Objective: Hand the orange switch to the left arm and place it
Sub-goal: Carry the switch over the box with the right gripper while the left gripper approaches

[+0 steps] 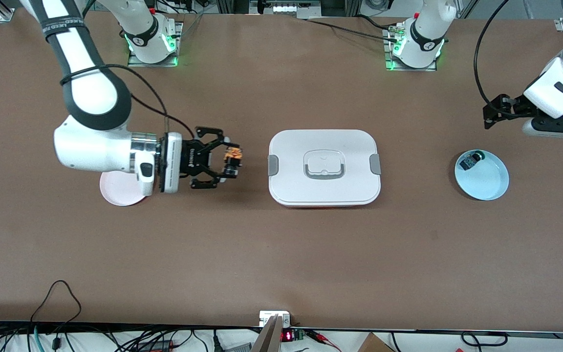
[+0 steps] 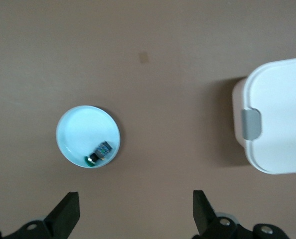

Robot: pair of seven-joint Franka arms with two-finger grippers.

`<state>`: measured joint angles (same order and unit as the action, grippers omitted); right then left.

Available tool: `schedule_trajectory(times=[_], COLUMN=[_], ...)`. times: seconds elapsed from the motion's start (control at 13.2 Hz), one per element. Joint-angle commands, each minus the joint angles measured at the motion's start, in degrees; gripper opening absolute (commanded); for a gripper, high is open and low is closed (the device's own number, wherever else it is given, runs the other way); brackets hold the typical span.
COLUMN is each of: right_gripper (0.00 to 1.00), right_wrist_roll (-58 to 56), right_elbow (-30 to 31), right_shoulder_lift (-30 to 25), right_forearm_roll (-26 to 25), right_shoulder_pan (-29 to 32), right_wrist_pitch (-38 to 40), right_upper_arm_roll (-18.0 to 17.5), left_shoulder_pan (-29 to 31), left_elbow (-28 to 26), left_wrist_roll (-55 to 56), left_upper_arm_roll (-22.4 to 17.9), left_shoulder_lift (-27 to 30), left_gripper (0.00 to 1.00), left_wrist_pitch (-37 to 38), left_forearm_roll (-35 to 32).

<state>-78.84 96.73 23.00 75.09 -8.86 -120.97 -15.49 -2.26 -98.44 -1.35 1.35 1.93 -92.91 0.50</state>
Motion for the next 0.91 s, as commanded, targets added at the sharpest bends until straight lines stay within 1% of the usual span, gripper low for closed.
schedule_trajectory(times=[0.0,0.08,0.23,0.3,0.38,0.68,0.76,0.84], right_gripper=[0.52,0.52,0.52,0.52,0.52,0.52,0.52,0.54], right_wrist_roll=[-1.83,-2.97,-7.0,-9.64,-12.71,-19.23,-19.33,-19.33], right_elbow=[-1.98,-2.42,-2.52,-2.52,-2.43,-2.25,-2.43,-2.43], right_shoulder_lift=[0.82,0.91,0.91,1.26,1.44,3.11,3.8,4.42], right_forearm_roll=[9.61,12.95,20.41,23.84,25.79,25.9,25.9,25.81], right_shoulder_pan=[-5.28,-7.03,-10.38,-11.61,-11.88,-11.71,-11.8,-11.88], right_wrist_pitch=[-6.1,-8.21,-12.34,-12.71,-12.71,-12.45,-12.36,-12.27], right_upper_arm_roll=[0.11,0.11,0.11,0.11,0.11,0.11,0.11,0.11], left_shoulder_pan=[0.85,2.95,5.94,7.7,7.97,10.7,10.62,9.83], left_elbow=[1.24,1.24,0.89,0.36,0.18,-0.78,-1.48,-3.31], left_wrist_roll=[0.21,0.03,-0.14,-0.32,-0.32,0.03,-0.06,-0.41], left_upper_arm_roll=[-0.99,-1.0,-1.0,-1.0,-1.0,-1.0,-0.73,-0.21], left_shoulder_lift=[-3.06,-3.42,-5.87,-6.75,-7.28,-13.16,-13.96,-13.97], left_gripper=[1.0,1.0,1.0,1.0,1.0,1.0,1.0,1.0], left_wrist_pitch=[5.35,7.81,11.86,12.57,12.58,11.7,9.79,6.02], left_forearm_roll=[12.19,17.03,29.58,36.78,42.25,65.36,69.51,72.86])
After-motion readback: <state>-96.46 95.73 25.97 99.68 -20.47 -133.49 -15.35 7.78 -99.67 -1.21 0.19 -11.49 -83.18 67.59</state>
